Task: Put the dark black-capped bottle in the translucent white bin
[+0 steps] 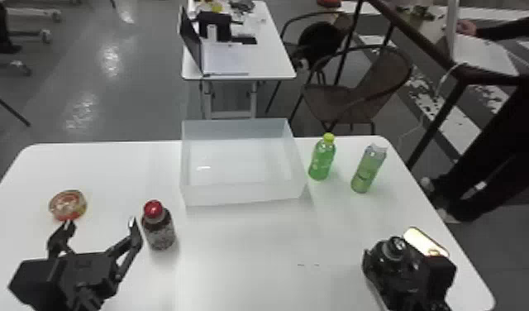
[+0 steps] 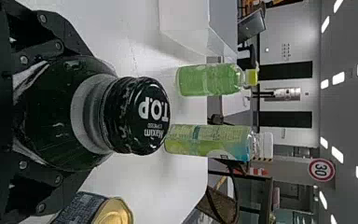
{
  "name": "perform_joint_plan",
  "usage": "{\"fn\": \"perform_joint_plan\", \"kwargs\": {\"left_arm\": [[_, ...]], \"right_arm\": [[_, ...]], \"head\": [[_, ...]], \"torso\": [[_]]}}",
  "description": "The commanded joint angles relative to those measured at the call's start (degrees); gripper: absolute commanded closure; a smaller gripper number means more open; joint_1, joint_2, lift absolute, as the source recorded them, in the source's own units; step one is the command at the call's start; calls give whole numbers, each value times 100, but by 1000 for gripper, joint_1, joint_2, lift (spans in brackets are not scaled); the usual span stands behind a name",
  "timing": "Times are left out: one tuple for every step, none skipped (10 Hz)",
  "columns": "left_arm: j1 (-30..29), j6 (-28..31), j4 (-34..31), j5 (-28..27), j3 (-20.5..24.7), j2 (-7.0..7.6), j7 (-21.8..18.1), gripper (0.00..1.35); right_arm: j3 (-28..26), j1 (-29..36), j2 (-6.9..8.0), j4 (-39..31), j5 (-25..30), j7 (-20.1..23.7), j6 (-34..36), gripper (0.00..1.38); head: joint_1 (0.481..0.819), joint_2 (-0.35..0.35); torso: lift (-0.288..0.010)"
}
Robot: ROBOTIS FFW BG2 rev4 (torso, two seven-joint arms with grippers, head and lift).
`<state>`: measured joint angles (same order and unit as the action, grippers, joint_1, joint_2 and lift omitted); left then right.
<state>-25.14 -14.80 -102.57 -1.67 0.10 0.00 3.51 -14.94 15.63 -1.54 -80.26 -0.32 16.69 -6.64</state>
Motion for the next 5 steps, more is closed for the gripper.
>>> {"fn": "perform_joint_plan", "kwargs": {"left_arm": [[0,4,0,0,8,-15,1,231],[-9,4,0,9,8,-15,1,231],[-26,13,0,18,17,-15,1,231],[-26,30,0,18,8,-15,1,231],[-26,30,0,18,8,-15,1,231]], "right_arm": [[0,98,5,-298,-48,1,128,907],[18,212,13,-596,-215,1,128,907],[123,282,5,-1027,-311,1,154,900],[237,221,5,-1440,-408,1,260,891],[351,-8,-22,-1625,-575,9,207,886]], "head": [[695,-110],[695,-110],[695,-109],[695,-106],[695,-86]], "torso": [[-35],[-35],[-35],[-35],[-35]]}}
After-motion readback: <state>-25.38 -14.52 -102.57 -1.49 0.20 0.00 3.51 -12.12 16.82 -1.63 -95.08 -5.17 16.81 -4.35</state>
